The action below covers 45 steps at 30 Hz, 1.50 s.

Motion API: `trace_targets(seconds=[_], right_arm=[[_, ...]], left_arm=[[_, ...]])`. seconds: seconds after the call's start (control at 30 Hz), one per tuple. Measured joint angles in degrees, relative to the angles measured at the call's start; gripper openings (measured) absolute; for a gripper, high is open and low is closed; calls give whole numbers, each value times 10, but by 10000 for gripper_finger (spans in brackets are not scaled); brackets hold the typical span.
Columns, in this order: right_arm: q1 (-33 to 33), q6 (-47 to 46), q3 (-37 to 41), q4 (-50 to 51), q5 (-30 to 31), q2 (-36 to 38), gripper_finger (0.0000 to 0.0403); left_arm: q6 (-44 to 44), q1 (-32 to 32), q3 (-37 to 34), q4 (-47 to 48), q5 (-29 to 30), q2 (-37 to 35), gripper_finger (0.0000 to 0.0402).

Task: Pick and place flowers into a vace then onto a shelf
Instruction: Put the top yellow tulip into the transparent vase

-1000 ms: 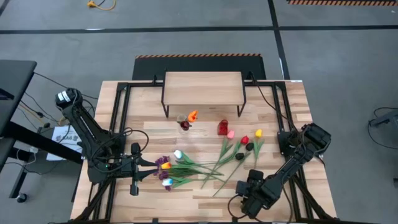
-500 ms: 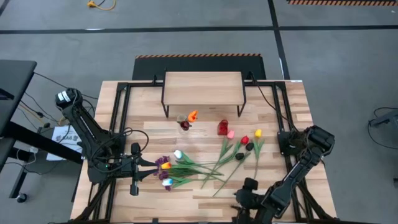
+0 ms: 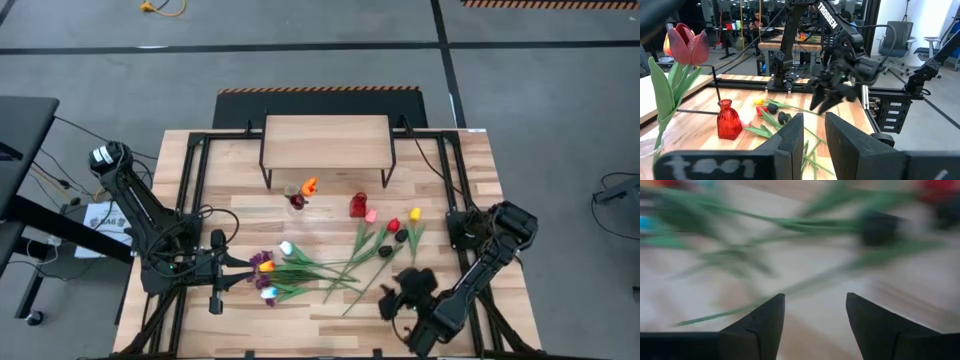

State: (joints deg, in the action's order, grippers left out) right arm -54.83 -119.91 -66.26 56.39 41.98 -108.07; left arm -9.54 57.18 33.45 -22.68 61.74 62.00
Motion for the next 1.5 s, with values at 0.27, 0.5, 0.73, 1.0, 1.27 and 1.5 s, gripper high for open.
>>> trace_targets(seconds=[0.27, 0.5, 0.73, 1.0, 1.27, 1.5], right_arm=[[18, -52, 0, 132, -143, 1, 150], [40, -32, 0, 157, -206, 1, 131], [76, 21, 2, 151, -225, 1, 146], [117, 69, 54, 112, -271, 1, 201], [115, 52, 118, 52, -270, 8, 230], [88, 7, 130, 31, -246, 6, 164]], left_arm=[[35, 0, 0, -13, 0, 0, 68], [43, 0, 0, -15, 0, 0, 68], [35, 0, 0, -17, -1, 0, 68], [23, 0, 0, -17, -40, 0, 68], [23, 0, 0, -17, -43, 0, 68], [23, 0, 0, -17, -43, 0, 68]])
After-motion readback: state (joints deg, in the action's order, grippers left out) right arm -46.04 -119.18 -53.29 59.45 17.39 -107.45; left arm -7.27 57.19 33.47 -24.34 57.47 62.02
